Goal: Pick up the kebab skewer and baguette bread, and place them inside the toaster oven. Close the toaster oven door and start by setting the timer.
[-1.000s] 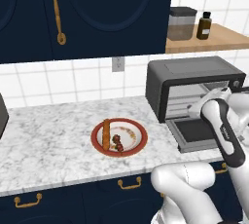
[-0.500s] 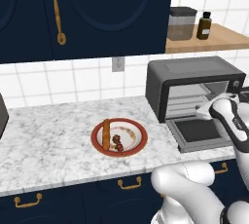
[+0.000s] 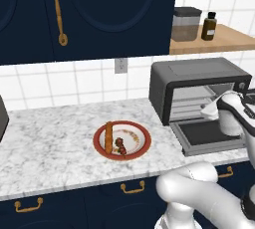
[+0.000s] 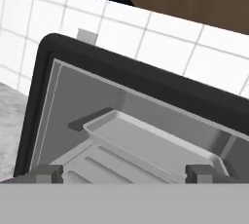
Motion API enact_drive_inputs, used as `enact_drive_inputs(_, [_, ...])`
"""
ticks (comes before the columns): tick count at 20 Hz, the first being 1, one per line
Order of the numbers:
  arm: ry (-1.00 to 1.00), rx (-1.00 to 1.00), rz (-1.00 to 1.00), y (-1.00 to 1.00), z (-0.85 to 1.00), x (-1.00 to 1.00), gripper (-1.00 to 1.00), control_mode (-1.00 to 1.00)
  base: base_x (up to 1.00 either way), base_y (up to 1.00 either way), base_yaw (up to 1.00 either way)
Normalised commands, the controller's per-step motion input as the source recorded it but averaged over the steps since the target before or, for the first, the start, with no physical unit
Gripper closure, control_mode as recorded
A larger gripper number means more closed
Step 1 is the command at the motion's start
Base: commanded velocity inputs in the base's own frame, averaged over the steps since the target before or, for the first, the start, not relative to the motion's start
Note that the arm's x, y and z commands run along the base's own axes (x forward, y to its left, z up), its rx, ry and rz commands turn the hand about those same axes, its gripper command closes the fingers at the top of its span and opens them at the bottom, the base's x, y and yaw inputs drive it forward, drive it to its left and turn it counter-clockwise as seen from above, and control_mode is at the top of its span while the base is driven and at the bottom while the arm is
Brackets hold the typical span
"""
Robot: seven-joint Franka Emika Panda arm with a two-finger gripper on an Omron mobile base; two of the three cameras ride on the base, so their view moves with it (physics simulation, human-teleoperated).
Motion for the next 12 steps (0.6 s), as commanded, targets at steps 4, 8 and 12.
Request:
enact_drive_inputs(4, [-0.1,-0.11,0.0,0.0,-0.19,0.38,-1.0,-1.0,0.0,0.0,0.0])
enact_drive_inputs(8, [-0.02,-0.06,0.0,-0.02,-0.06,0.47,-1.0,-1.0,0.0,0.0,0.0])
enact_drive_inputs(12, [0.0,-0.02,0.0,-0.06,-0.09,0.56,-1.0,-1.0,0.0,0.0,0.0])
